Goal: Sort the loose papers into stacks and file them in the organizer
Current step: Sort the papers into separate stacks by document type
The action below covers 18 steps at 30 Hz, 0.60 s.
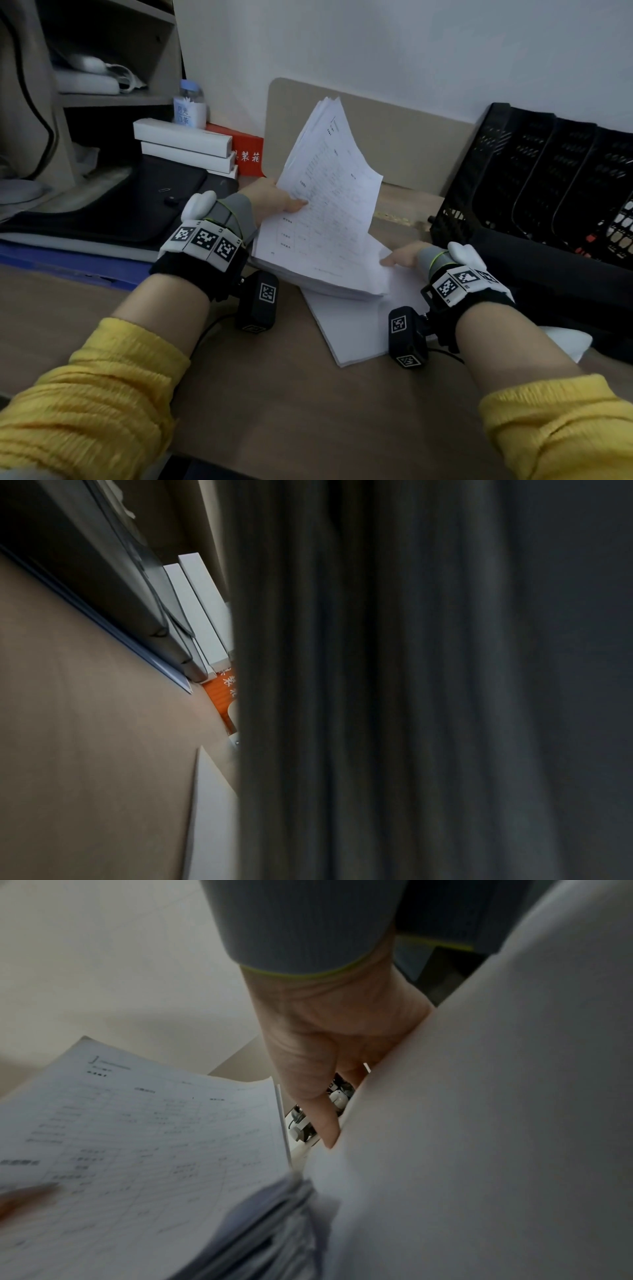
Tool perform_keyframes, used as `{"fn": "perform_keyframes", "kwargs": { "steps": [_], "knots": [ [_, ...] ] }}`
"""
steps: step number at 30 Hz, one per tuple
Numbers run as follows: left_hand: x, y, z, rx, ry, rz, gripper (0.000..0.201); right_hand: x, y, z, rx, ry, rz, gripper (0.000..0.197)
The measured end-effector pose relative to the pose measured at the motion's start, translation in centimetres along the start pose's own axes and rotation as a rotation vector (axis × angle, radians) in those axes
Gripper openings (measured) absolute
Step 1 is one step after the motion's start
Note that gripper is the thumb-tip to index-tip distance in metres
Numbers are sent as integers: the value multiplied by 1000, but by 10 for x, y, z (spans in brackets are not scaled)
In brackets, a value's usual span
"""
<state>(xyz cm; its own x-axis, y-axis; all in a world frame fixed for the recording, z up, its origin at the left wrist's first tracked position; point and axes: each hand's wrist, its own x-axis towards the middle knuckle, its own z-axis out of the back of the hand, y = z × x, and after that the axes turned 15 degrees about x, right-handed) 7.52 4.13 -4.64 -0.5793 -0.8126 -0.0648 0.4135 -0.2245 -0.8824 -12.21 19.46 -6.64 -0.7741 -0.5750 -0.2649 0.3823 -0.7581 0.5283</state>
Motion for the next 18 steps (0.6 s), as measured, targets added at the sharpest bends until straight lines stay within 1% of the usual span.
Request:
{"fn": "perform_keyframes", "kwargs": {
  "steps": [3,7,9,11,14,17,18],
  "knots": [
    [2,1,0,9,1,8,60,7,-4,-1,7,16,0,54],
    [2,2,1,20,8,15,60,12,-8,-5,127,57,-14,53],
    [2,2,1,22,10,16,61,9,-8,-5,116,46,0,51],
    [2,2,1,9,3,13,60,5,-6,-5,169,-28,45,48],
    [2,1,1,-11,-27,11,61,13,-8,-5,252,-154,108,33],
    [4,1,2,-37,-62,14,62,20,-10,-1,485,-406,144,28],
    [5,1,4,-50,-75,12,63,20,-9,1,558,-505,180,26]
  ]
}}
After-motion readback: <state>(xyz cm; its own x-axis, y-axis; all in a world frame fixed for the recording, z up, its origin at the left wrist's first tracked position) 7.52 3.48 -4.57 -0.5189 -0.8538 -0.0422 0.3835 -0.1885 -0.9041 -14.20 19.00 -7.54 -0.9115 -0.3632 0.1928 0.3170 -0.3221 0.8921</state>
